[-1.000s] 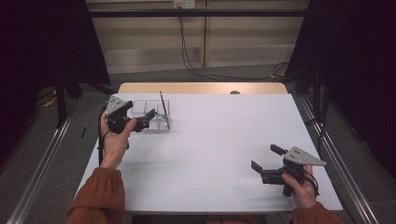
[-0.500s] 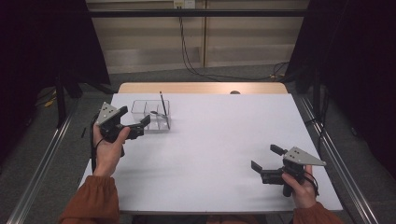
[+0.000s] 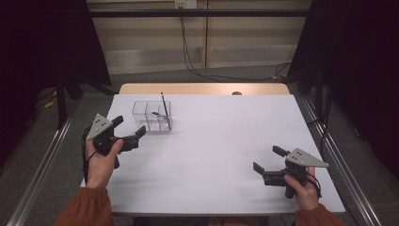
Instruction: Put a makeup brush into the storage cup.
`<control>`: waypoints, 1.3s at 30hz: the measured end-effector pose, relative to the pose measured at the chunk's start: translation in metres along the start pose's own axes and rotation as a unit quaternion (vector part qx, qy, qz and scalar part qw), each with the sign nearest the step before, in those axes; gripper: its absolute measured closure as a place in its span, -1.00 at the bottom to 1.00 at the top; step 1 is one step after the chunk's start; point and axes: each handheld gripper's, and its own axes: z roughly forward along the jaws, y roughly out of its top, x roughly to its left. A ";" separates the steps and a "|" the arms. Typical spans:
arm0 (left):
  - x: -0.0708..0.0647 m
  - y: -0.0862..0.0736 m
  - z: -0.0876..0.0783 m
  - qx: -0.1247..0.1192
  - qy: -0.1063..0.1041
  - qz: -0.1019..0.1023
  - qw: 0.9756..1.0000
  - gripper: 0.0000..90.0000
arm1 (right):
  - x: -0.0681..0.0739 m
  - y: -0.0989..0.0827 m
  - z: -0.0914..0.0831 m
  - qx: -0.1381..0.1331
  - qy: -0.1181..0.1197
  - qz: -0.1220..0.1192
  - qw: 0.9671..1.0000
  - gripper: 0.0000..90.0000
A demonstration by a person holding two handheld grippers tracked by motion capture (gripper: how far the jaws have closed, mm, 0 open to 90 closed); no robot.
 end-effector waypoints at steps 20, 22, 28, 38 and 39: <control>-0.013 -0.022 -0.037 0.005 0.002 0.008 1.000 -0.93 | 0.000 -0.001 -0.002 -0.001 -0.005 0.002 1.000 -0.99; -0.014 -0.024 -0.039 0.005 0.002 0.005 1.000 -0.93 | 0.000 -0.001 -0.003 0.000 -0.006 0.002 1.000 -0.99; -0.018 -0.031 -0.044 0.007 0.004 0.009 1.000 -0.94 | 0.000 -0.001 -0.004 -0.001 -0.009 0.003 1.000 -0.99; -0.023 -0.042 -0.057 0.009 0.004 0.009 1.000 -0.95 | -0.001 -0.003 -0.008 -0.003 -0.014 0.007 1.000 -0.99; -0.023 -0.043 -0.058 0.013 0.007 0.011 1.000 -0.94 | -0.001 -0.003 -0.008 -0.003 -0.016 0.008 1.000 -0.99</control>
